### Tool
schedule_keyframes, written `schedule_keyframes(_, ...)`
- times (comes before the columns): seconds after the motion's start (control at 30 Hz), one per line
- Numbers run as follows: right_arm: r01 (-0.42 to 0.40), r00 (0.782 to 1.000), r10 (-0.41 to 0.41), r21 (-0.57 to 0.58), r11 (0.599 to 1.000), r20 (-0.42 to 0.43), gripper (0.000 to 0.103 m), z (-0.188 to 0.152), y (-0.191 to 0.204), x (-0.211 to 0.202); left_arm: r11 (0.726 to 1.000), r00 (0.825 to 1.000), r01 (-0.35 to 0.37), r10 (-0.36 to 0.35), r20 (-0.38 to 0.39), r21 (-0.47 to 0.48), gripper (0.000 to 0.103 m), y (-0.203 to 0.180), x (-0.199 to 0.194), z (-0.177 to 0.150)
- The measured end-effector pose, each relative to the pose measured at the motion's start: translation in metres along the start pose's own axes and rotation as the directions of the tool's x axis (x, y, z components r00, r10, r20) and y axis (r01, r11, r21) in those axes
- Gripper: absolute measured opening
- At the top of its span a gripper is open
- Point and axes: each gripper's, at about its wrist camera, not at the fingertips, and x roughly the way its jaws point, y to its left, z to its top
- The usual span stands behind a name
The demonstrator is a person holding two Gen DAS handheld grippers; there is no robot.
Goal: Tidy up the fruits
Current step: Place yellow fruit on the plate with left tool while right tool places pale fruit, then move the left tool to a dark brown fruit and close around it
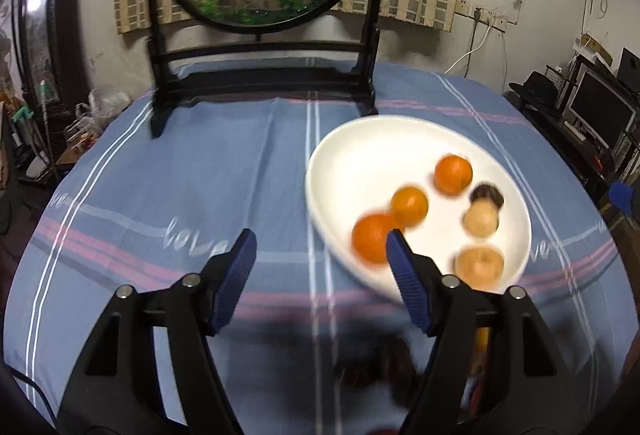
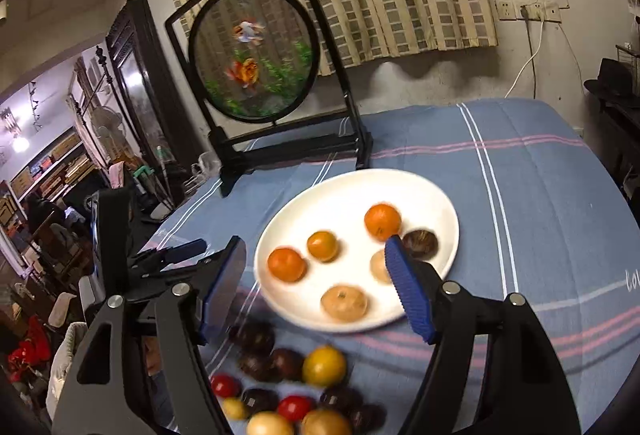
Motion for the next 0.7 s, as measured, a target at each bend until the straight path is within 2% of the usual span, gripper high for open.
schedule_keyframes(0.03, -0.002, 1.0, 0.002, 0.007, 1.0, 0.009, 0.075, -0.01, -0.001, -0.008, 1.0, 1.0, -0.012, 0.012, 0.001, -0.003, 0.07, 0.002, -0.006, -0.009)
schedule_keyframes(0.1, 0.006, 1.0, -0.007, 0.035, 0.999, 0.017, 0.095, -0.028, -0.007, -0.02, 1.0, 1.0, -0.024, 0.024, -0.008, -0.017, 0.072, 0.009, -0.014, -0.027)
schedule_keyframes(0.17, 0.021, 1.0, -0.022, 0.072, 0.997, 0.015, 0.095, -0.048, -0.016, -0.029, 0.999, 0.999, -0.041, 0.04, -0.029, -0.033, 0.076, 0.016, -0.019, -0.045)
schedule_keyframes(0.27, 0.045, 0.999, -0.042, 0.123, 0.991, -0.031, 0.095, -0.059, -0.03, -0.03, 0.996, 0.996, -0.079, 0.076, -0.05, -0.047, 0.081, 0.023, -0.022, -0.061)
schedule_keyframes(0.4, 0.075, 0.997, -0.074, 0.182, 0.98, -0.015, 0.096, -0.059, -0.043, -0.033, 0.997, 0.996, -0.064, 0.061, -0.058, -0.048, 0.084, 0.025, -0.021, -0.067)
schedule_keyframes(0.5, 0.079, 0.996, -0.069, 0.238, 0.968, -0.05, 0.096, -0.061, -0.052, -0.027, 0.999, 0.997, -0.038, 0.036, -0.062, -0.034, 0.087, 0.02, -0.018, -0.068)
schedule_keyframes(0.7, 0.092, 0.994, -0.072, 0.256, 0.962, -0.086, 0.096, -0.064, -0.056, -0.023, 0.998, 0.995, -0.04, 0.043, -0.087, 0.039, 0.087, 0.008, -0.012, -0.072)
